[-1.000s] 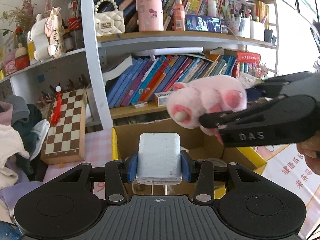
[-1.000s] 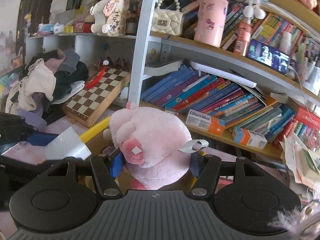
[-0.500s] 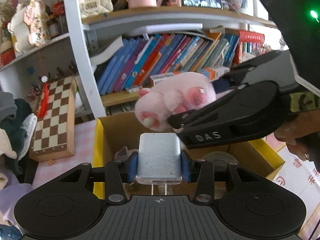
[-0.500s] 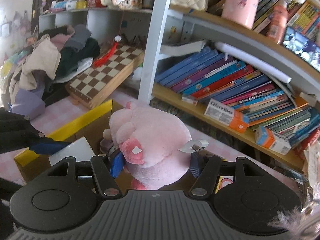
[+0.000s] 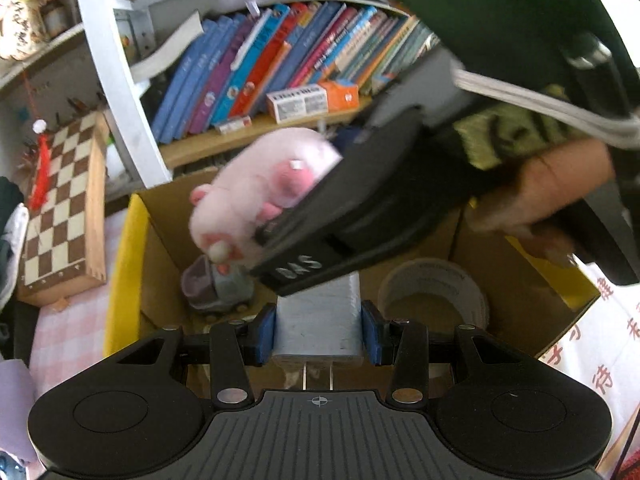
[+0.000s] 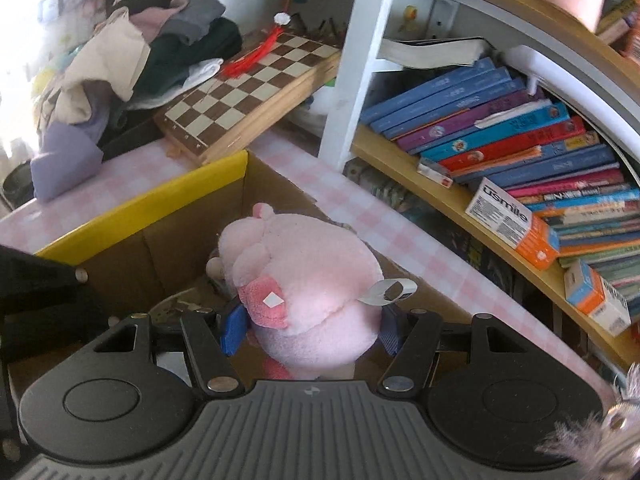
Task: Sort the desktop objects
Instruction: 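Open the right tool to drop the pig while the left tool drops the charger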
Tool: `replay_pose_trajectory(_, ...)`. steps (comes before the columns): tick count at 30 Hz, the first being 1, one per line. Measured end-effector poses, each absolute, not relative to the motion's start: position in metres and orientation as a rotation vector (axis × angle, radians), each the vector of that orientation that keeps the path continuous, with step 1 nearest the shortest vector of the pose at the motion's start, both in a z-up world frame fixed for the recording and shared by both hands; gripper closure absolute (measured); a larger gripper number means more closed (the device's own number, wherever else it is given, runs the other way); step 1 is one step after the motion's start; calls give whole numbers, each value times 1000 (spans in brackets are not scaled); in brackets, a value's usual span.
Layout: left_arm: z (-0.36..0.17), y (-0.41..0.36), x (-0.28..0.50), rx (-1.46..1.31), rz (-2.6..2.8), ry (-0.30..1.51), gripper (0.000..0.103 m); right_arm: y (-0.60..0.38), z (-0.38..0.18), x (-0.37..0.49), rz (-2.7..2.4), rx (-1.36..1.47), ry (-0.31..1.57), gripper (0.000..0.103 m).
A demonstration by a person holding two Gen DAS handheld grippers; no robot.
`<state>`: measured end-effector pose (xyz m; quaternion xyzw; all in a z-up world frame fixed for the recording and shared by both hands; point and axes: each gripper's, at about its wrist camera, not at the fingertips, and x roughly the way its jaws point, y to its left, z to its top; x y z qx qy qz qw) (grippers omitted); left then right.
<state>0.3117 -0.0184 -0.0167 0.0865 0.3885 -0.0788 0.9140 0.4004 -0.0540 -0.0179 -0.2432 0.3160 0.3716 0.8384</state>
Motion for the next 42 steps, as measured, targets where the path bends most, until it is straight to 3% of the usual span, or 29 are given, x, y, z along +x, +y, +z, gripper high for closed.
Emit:
replay_pose_trajectory(18,-30,-22,326,161,-164,880,61,-25,-36,424,888,-548,752,38)
replay_pose_trajectory(24,-28,-26,327,177,-162,887,60,-22,-39,425,872,-546,766,29)
replay_pose_trajectory(27,-25,-27,324,173,-164,877,54,-27,-33,423,859,-542,736,17)
replay_pose_trajectory(29,-22,-27,321,181,-148,865,38,-31,-29,422,854,-537,724,10)
replay_pose_trajectory(42,6,-26,289,223,-108,729,22,-74,9,396,782,-409,669,6)
